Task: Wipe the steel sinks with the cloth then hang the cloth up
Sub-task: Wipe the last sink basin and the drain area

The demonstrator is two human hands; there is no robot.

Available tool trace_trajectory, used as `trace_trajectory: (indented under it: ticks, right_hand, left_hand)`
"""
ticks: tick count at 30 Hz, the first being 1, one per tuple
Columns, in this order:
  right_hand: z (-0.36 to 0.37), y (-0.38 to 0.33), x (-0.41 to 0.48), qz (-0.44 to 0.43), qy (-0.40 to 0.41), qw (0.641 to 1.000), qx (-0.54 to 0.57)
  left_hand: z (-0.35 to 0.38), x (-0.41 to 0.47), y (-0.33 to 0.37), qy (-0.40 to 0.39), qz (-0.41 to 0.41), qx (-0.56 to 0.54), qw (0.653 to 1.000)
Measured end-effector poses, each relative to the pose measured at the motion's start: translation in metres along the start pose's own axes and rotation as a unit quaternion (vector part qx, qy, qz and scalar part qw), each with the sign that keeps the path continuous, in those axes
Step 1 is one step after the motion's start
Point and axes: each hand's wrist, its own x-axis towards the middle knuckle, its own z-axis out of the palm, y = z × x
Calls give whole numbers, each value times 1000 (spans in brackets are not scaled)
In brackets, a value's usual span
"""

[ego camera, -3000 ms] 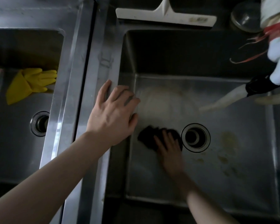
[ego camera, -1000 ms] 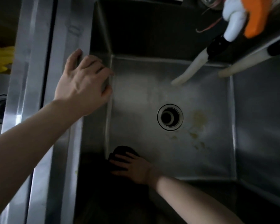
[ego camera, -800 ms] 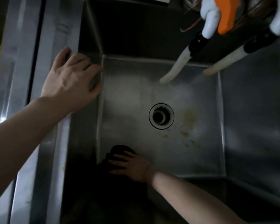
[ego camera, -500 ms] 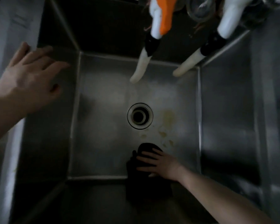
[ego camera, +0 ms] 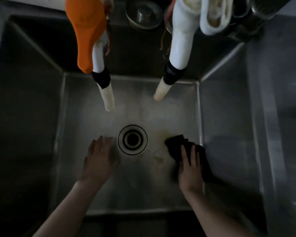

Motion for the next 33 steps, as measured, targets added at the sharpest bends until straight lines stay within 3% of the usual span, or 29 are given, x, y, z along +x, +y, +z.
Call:
trace_trajectory:
  ticks: [4,8,12,16,18,20,23,26,28,33]
  right_hand:
    - [-18,-42,61,59,19,998,4]
    - [-20,-67,85,-65,-21,998,-9]
    - [12,-73,28,-148,-26,988,-47]
    - [41,-55,-44,-351,-77,928,-102]
    - [37,-35,-57,-391,-93,906,-130]
    - [32,-20,-58,-341,-78,931,-107]
    - [31,-21,-53,-128,-41,991,-14]
    - [33,-55,-35,23,-11,999,33]
    - [36,-82,-27,15,-8,999,31]
    - [51,-122,-28,-226,-39,972,-53]
  left_hand:
    - [15,0,-2,-23,2,-10,1000]
    - [24,-6,-14,-38,52,27,998]
    - [24,-14,-20,-30,70,20,997]
    - [25,-20,-27,-39,82,32,995]
    - [26,-23,-31,-50,88,42,994]
    - [26,-25,-33,-50,84,54,994]
    - [25,-28,-33,-35,74,44,996]
    - [25,-30,-35,-24,69,44,996]
    - [24,-31,-38,-16,65,36,997]
    - [21,-32,-53,5,55,34,998]
